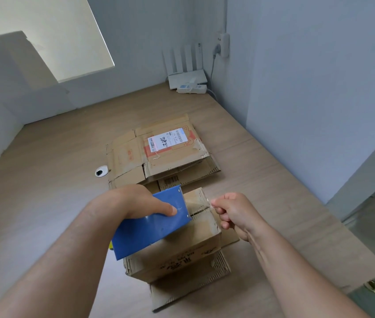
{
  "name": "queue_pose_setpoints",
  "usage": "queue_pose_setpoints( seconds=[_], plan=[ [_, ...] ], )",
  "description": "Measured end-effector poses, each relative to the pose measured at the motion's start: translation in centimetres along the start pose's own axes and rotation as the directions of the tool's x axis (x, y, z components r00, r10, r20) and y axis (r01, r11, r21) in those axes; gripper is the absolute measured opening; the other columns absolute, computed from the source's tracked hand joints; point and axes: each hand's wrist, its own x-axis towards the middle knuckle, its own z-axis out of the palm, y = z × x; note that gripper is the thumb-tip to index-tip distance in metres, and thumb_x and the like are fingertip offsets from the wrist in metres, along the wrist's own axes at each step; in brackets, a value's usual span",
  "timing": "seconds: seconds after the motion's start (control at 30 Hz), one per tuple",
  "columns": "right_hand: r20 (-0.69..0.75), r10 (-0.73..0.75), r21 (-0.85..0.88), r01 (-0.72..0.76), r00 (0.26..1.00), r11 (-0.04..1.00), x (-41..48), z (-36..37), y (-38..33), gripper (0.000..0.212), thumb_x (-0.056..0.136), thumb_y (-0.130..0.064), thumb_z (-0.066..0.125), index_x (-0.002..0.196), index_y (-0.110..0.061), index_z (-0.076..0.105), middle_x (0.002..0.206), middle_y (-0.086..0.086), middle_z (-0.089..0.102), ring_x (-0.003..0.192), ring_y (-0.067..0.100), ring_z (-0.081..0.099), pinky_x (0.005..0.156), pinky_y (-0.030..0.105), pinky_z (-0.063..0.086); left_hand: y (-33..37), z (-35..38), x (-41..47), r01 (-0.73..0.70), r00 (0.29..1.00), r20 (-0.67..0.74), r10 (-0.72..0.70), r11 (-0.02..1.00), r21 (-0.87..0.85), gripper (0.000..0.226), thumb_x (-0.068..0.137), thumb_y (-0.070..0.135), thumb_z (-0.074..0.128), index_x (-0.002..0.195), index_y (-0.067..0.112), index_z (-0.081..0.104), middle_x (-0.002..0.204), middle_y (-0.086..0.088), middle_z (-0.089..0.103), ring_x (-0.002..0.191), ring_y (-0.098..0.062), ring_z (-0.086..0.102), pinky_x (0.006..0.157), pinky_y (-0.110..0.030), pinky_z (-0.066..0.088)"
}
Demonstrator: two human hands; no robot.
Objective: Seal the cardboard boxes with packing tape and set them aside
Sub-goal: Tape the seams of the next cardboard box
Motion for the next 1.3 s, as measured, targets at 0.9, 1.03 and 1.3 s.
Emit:
queue_pose_setpoints(
  seconds=[0.9, 1.03, 1.3],
  plan=[
    [-0.041, -0.053, -0.065, 0.050, 0.998, 0.997, -1.4, 1.2, -0.7, 0.020, 0.092, -0.010, 0.055, 0.072, -0.007, 0.054, 0.047, -0.002, 0.043, 0.036, 0.009, 0.037, 0.039, 0.024, 0.042, -1.4, 0.6, -1.9, 0.066, 0.998, 0.007, -0.066, 0.985, -0.159, 0.059, 0.066, 0.074, 0.065, 0.091, 0.021, 0.062, 0.093, 0.000, 0.060, 0.084, -0.016, 0.059, 0.074, -0.030, 0.040],
    [-0.075, -0.050, -0.133, 0.040, 0.996, 0.990, -1.1, 0.6, -0.4, 0.014, 0.089, -0.010, 0.056, 0.076, -0.007, 0.055, 0.052, -0.001, 0.045, 0.035, 0.008, 0.036, 0.038, 0.024, 0.036, -0.9, 0.0, -1.3, 0.086, 0.995, 0.063, -0.077, 0.984, -0.154, 0.062, 0.063, 0.074, 0.068, 0.097, 0.023, 0.060, 0.100, -0.001, 0.059, 0.088, -0.019, 0.059, 0.080, -0.034, 0.042],
    [-0.050, -0.057, -0.165, 0.048, 0.997, 0.985, -0.2, -0.1, 1.0, 0.018, 0.092, -0.012, 0.056, 0.075, -0.007, 0.054, 0.056, 0.000, 0.045, 0.038, 0.008, 0.035, 0.039, 0.023, 0.036, 0.0, -0.7, -0.7, 0.114, 0.981, 0.171, -0.091, 0.985, -0.127, 0.057, 0.067, 0.069, 0.069, 0.100, 0.023, 0.060, 0.101, -0.002, 0.061, 0.087, -0.019, 0.060, 0.075, -0.033, 0.042]
  ],
)
